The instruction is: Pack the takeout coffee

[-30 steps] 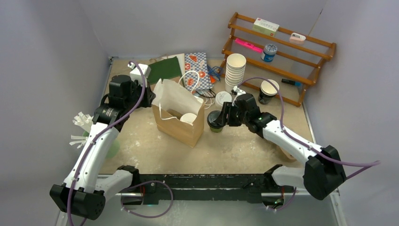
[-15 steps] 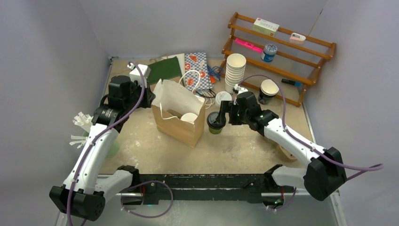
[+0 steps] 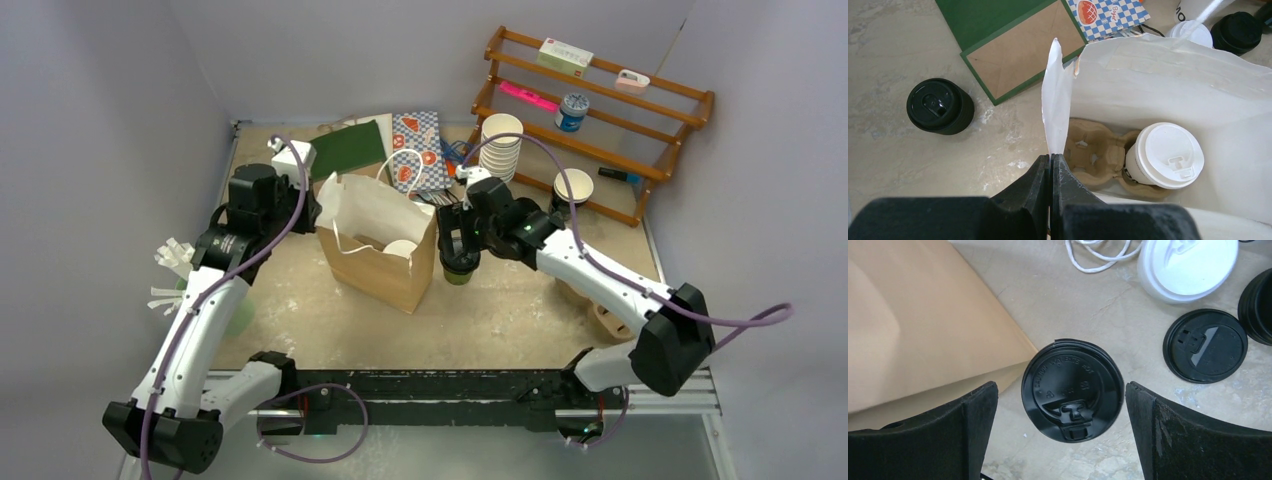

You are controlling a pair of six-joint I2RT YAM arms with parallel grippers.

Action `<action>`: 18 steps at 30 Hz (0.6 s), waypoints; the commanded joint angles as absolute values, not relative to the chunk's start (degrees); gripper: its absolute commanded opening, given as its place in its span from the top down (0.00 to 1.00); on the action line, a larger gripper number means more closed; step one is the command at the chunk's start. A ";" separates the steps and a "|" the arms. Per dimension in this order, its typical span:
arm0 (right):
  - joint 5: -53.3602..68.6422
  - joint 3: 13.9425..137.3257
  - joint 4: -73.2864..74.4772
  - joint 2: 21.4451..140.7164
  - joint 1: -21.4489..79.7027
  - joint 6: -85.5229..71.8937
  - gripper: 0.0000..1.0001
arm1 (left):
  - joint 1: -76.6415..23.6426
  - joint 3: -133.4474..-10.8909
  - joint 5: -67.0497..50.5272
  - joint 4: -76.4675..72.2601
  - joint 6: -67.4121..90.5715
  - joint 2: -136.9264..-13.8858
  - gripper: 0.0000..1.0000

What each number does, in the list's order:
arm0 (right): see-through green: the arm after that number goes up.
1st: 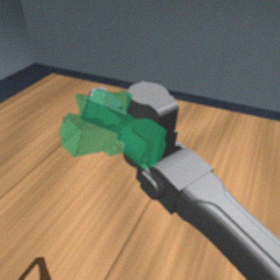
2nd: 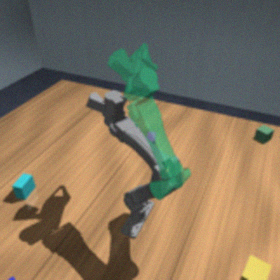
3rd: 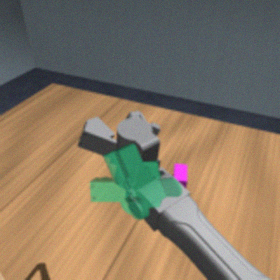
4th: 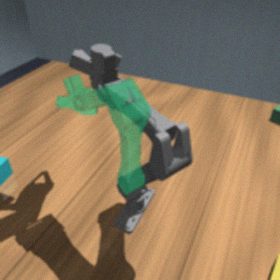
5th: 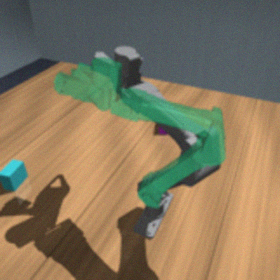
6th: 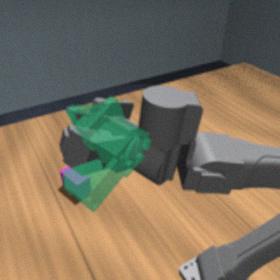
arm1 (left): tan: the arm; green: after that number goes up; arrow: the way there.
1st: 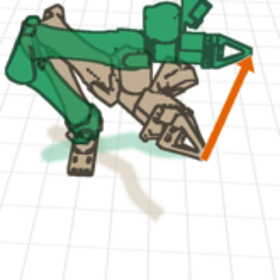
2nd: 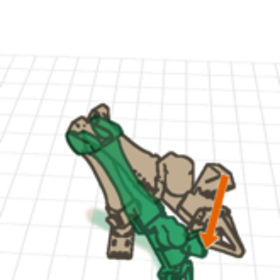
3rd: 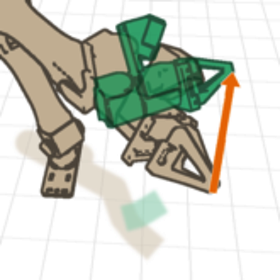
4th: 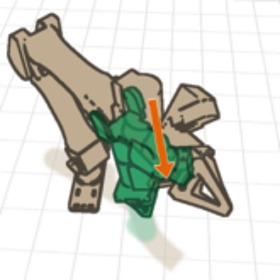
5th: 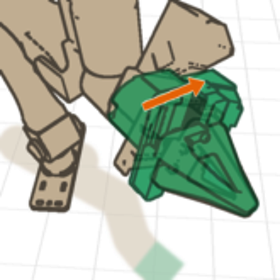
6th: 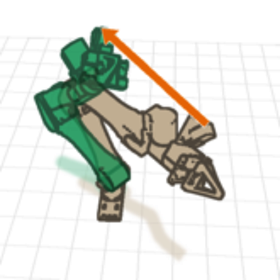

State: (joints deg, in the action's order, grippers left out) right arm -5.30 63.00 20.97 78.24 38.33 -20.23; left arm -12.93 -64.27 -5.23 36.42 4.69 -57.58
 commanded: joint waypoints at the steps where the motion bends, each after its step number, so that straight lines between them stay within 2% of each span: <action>1: -9.56 66.70 24.17 80.49 40.12 -17.54 0.02 | -13.01 -63.91 -4.16 37.00 4.17 -55.42 1.00; 18: -8.82 69.32 28.25 84.34 41.35 -14.06 0.02 | -13.01 -62.36 -1.67 37.45 5.61 -54.60 1.00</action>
State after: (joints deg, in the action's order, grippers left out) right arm -9.47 66.87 26.28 84.16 40.88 -15.31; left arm -12.93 -63.20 -2.44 38.15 4.97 -55.42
